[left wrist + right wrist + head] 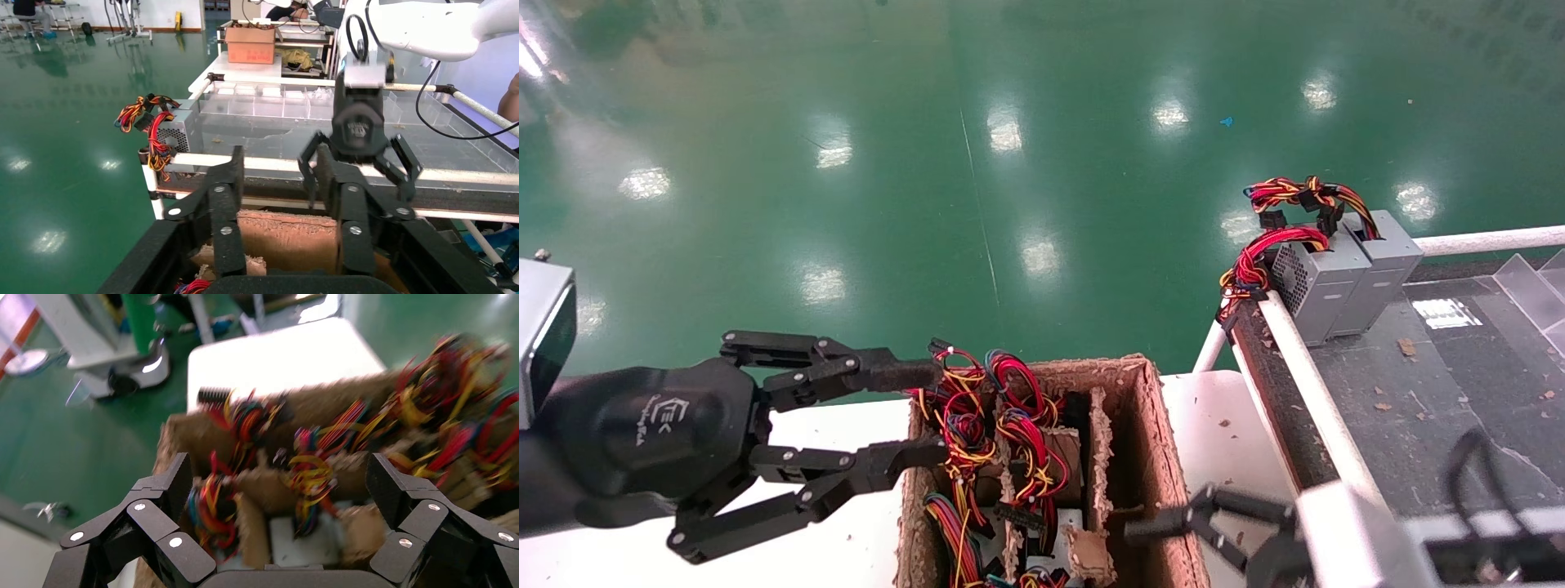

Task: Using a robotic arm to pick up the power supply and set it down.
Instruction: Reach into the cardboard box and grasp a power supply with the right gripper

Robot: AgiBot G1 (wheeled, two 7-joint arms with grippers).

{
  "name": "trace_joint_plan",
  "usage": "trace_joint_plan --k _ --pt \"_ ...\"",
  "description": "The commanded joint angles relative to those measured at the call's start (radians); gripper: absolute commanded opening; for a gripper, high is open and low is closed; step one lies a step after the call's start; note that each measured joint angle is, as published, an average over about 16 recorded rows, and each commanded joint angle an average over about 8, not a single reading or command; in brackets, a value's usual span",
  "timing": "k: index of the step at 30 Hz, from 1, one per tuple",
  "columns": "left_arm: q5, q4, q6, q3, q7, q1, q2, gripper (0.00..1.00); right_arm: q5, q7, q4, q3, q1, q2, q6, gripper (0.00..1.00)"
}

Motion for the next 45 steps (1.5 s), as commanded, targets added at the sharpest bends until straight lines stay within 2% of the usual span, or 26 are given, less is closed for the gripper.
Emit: trace_joint_plan --k 1,8,9,11,16,17,19,36,45 --pt "0.000 0.000 0.000 0.000 0.000 0.000 0.000 1.00 -0.029 -0.003 0.003 -0.023 0.001 -0.006 -0.009 1.00" --pt "0.000 0.000 0.000 0.000 0.000 0.000 0.000 1.00 -0.085 -0.027 0.008 -0.101 0.003 -0.029 -0.007 1.00" --pt "0.000 0.000 0.000 0.000 0.000 0.000 0.000 1.00 -0.092 -0.029 0.008 -0.111 0.003 -0.033 -0.005 0.97" --pt "0.000 0.000 0.000 0.000 0.000 0.000 0.000 1.00 -0.101 -0.033 0.009 -0.127 0.003 -0.043 0.000 0.80" --pt "0.000 0.000 0.000 0.000 0.000 0.000 0.000 1.00 -0.117 -0.046 0.011 -0.160 0.004 -0.067 0.006 0.17" --pt "0.000 0.000 0.000 0.000 0.000 0.000 0.000 1.00 -0.121 -0.049 0.011 -0.166 0.005 -0.072 0.007 0.08" --pt "0.000 0.000 0.000 0.000 0.000 0.000 0.000 1.00 -0.129 -0.054 0.011 -0.178 0.005 -0.081 0.010 0.00" --pt "0.000 0.000 0.000 0.000 0.000 0.000 0.000 1.00 -0.197 -0.076 0.016 -0.227 -0.009 -0.125 0.073 0.00" --pt "0.000 0.000 0.000 0.000 0.000 0.000 0.000 1.00 -0.197 -0.090 0.019 -0.223 -0.021 -0.138 0.103 0.00"
